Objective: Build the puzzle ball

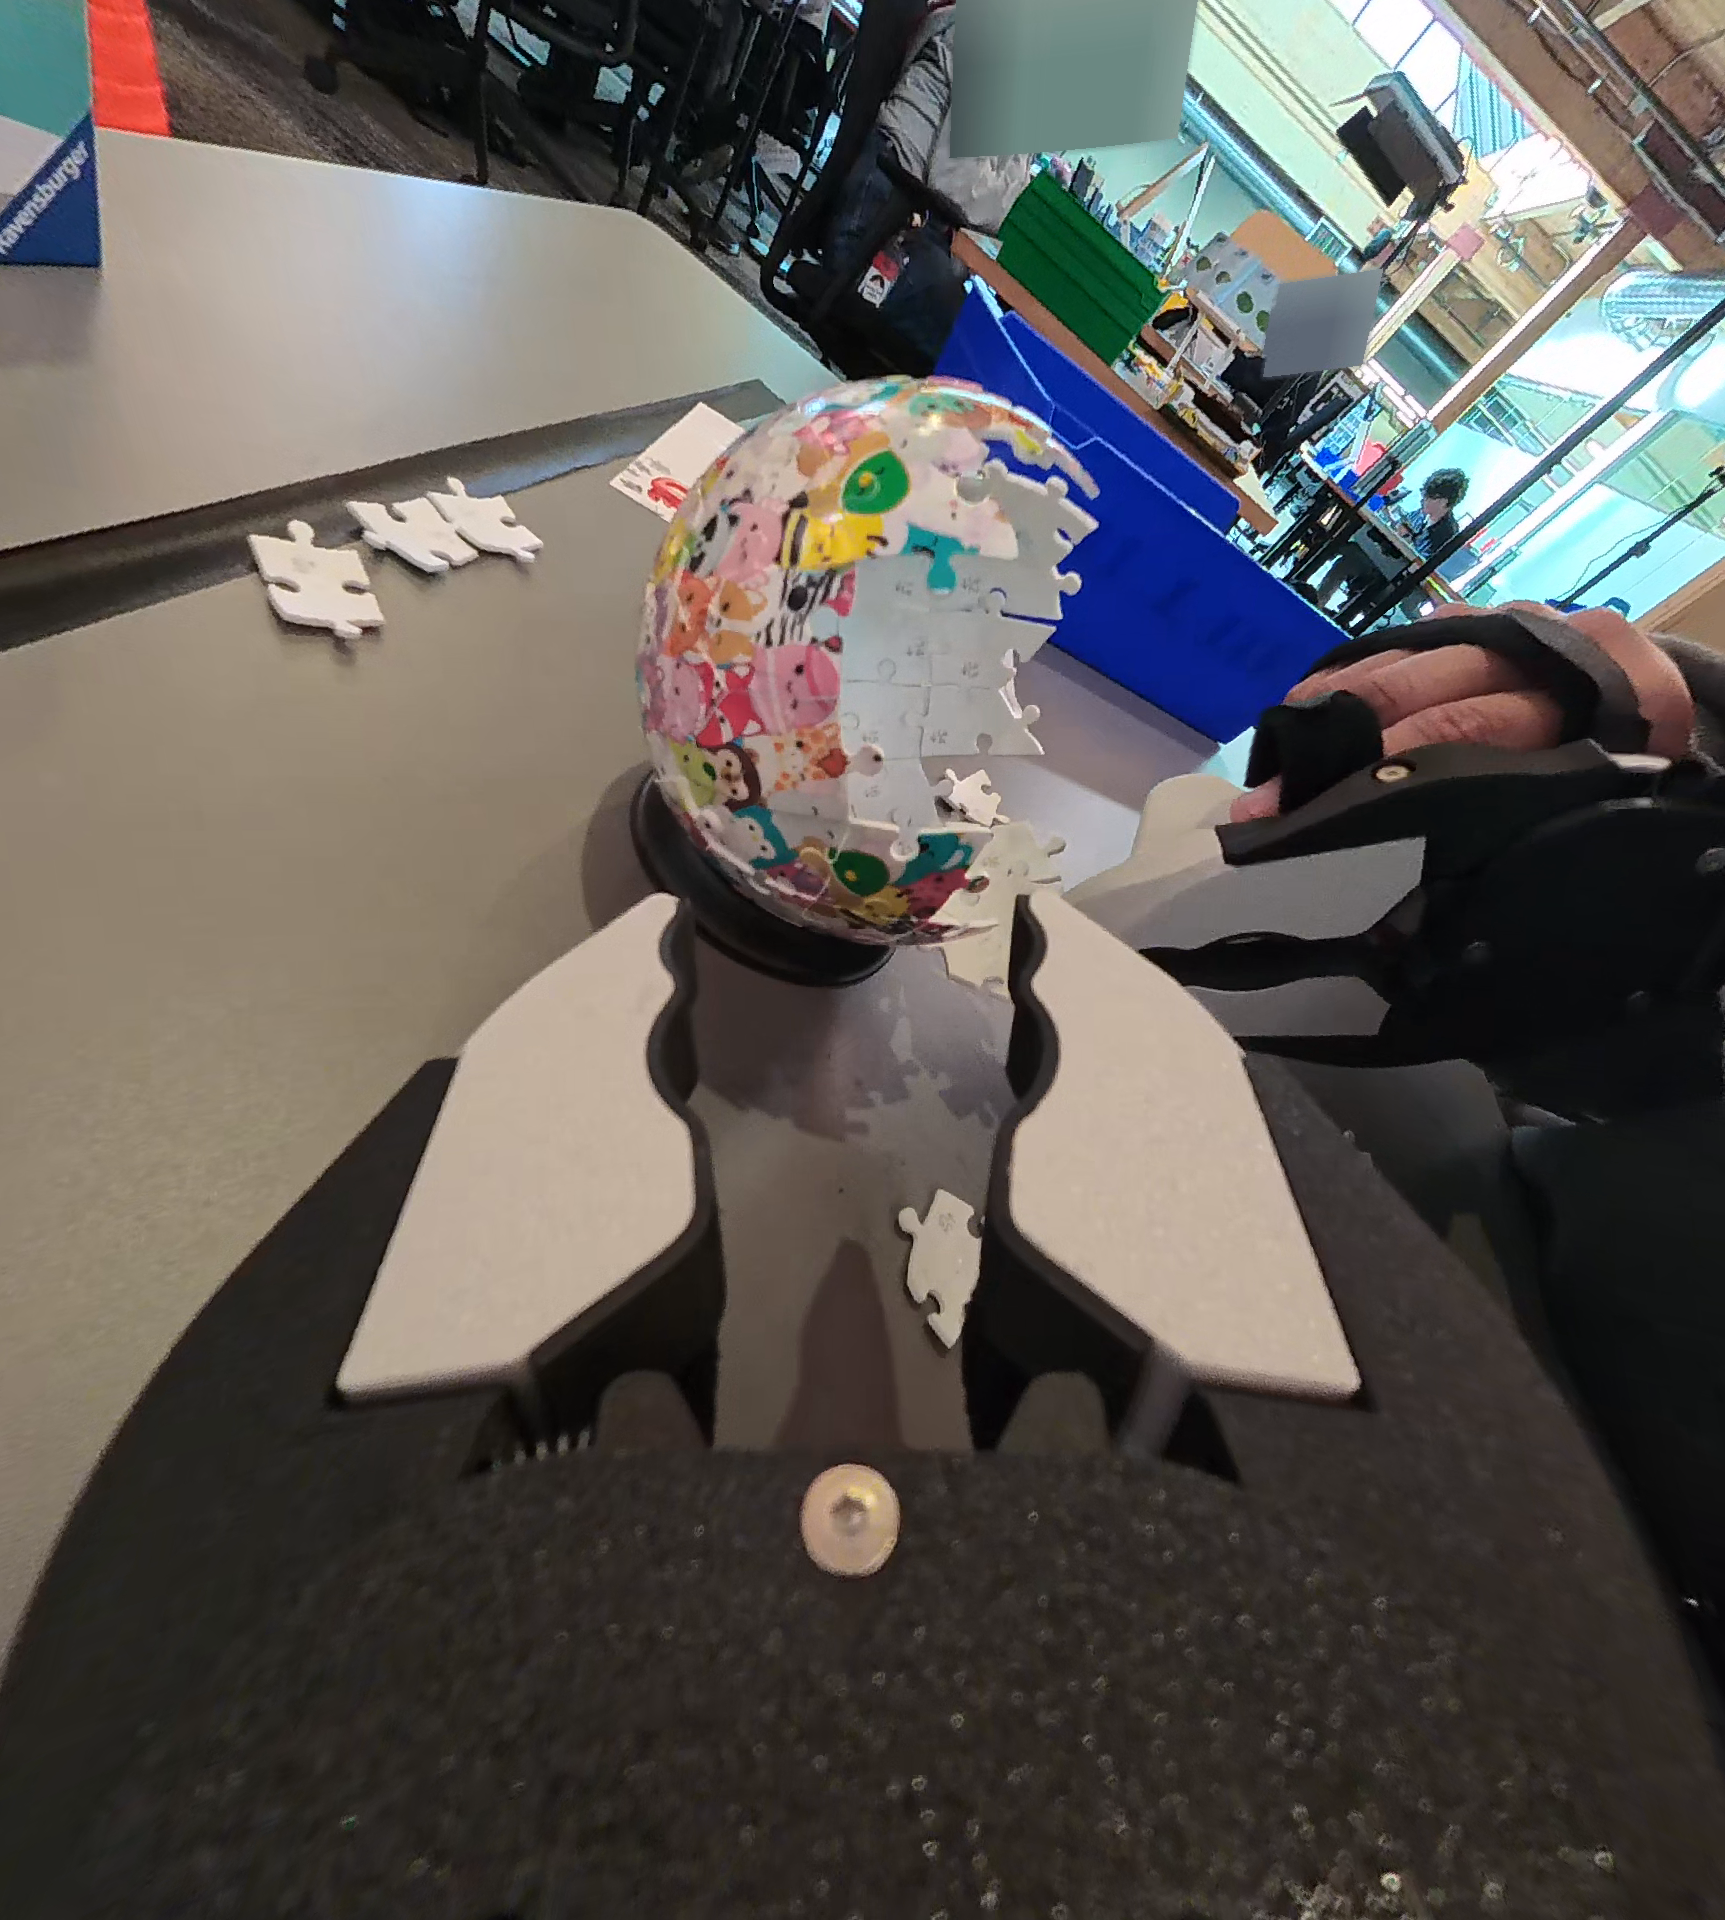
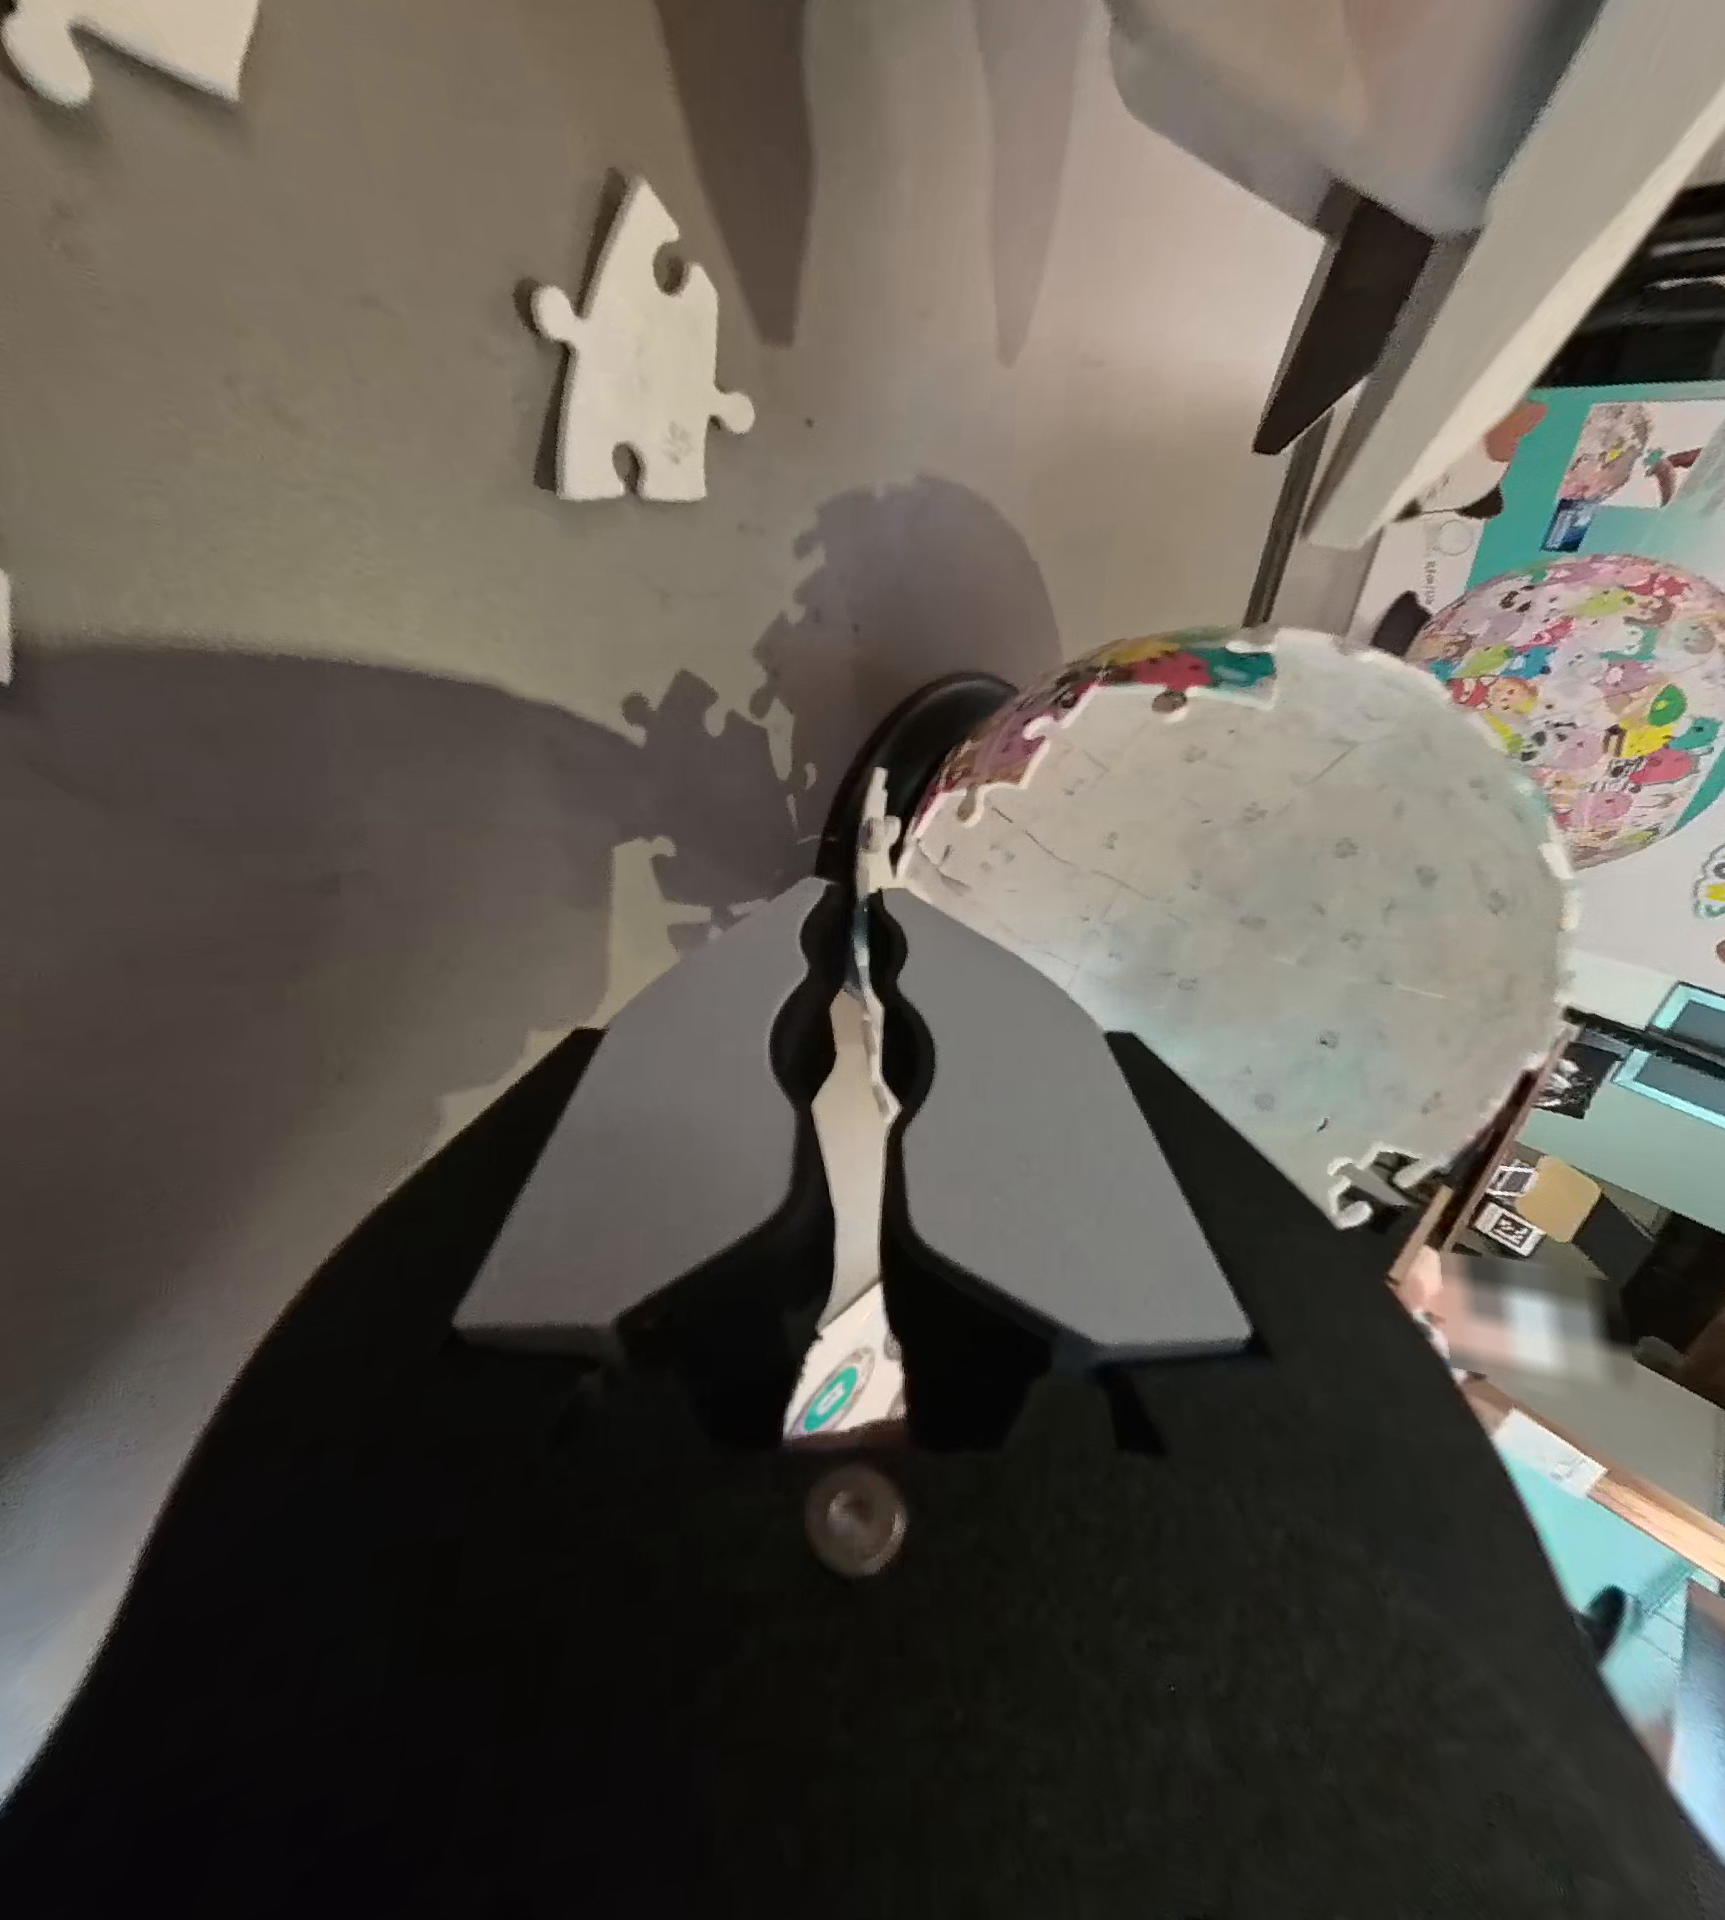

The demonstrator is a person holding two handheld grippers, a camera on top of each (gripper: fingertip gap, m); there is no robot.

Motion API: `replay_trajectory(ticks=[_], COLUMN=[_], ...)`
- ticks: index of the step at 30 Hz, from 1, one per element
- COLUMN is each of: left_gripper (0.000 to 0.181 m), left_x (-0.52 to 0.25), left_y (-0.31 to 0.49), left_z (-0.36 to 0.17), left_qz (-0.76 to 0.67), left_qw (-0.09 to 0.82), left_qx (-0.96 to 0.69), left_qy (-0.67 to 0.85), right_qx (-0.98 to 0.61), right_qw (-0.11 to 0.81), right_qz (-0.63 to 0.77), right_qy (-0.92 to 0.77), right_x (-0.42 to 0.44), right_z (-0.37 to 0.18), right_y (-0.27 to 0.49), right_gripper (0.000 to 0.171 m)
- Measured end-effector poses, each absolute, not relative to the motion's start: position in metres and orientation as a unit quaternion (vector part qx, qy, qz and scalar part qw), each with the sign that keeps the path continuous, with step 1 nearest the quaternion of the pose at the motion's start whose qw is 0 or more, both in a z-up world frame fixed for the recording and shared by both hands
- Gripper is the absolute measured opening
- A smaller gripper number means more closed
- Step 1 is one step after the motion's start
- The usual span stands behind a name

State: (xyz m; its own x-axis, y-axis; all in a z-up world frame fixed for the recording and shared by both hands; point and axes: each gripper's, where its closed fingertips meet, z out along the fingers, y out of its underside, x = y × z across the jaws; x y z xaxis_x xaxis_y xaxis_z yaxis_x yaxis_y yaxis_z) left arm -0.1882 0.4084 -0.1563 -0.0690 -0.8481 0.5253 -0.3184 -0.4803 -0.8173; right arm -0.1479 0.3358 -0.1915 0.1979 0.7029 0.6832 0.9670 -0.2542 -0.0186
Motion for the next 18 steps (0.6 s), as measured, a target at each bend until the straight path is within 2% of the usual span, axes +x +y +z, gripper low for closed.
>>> replay_trajectory(ticks=[9, 14, 18], left_gripper=[0.051, 0.036, 0.036], left_x=[-0.188, -0.190, -0.189], left_y=[0.398, 0.391, 0.378], left_z=[-0.153, -0.138, -0.140], left_qz=[-0.555, -0.480, -0.434], left_qw=[0.254, 0.373, 0.406], left_qx=[-0.623, -0.580, -0.563], left_qy=[0.489, 0.543, 0.575], right_qx=[-0.765, -0.777, -0.788], right_qw=[0.249, 0.265, 0.283], right_qz=[-0.255, -0.234, -0.211], right_qy=[-0.536, -0.520, -0.504], right_x=[-0.147, -0.146, -0.144], right_z=[-0.190, -0.188, -0.186], right_y=[0.338, 0.340, 0.342], right_gripper=[0.002, 0.003, 0.003])
